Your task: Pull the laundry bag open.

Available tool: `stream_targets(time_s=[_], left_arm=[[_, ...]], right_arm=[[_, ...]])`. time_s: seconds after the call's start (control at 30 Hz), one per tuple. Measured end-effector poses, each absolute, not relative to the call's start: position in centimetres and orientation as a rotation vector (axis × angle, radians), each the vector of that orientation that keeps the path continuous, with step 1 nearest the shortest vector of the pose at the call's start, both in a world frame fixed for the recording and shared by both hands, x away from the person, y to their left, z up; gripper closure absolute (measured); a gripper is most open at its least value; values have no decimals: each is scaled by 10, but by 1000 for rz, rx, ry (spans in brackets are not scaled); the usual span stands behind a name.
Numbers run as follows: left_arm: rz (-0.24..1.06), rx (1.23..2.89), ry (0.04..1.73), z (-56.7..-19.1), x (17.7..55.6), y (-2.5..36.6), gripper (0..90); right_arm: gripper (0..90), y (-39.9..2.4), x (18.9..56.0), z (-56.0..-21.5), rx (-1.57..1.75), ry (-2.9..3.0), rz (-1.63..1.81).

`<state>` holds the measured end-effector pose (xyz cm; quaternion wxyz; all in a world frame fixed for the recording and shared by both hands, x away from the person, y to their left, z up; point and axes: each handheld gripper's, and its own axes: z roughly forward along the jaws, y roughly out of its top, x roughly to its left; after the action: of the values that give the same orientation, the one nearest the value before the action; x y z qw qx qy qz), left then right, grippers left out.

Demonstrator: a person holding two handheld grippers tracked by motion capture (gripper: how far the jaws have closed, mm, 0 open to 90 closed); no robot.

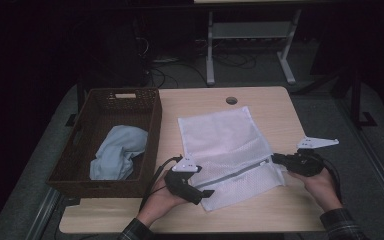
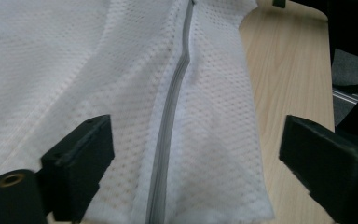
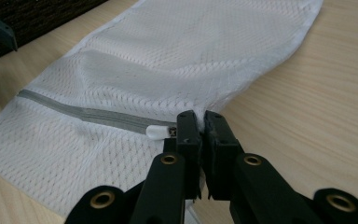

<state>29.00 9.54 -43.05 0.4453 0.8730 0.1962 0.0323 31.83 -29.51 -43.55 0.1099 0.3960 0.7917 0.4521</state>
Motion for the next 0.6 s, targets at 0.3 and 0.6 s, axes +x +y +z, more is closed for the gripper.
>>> stream_targets(time_s=[0.3, 0.6], left_arm=[[68, 2144, 460, -424, 296, 79, 143], [34, 2122, 429, -417, 300, 61, 145]], right_arm=[[857, -288, 315, -429, 1133, 2312, 1361], [856, -279, 312, -426, 1102, 2325, 1372]])
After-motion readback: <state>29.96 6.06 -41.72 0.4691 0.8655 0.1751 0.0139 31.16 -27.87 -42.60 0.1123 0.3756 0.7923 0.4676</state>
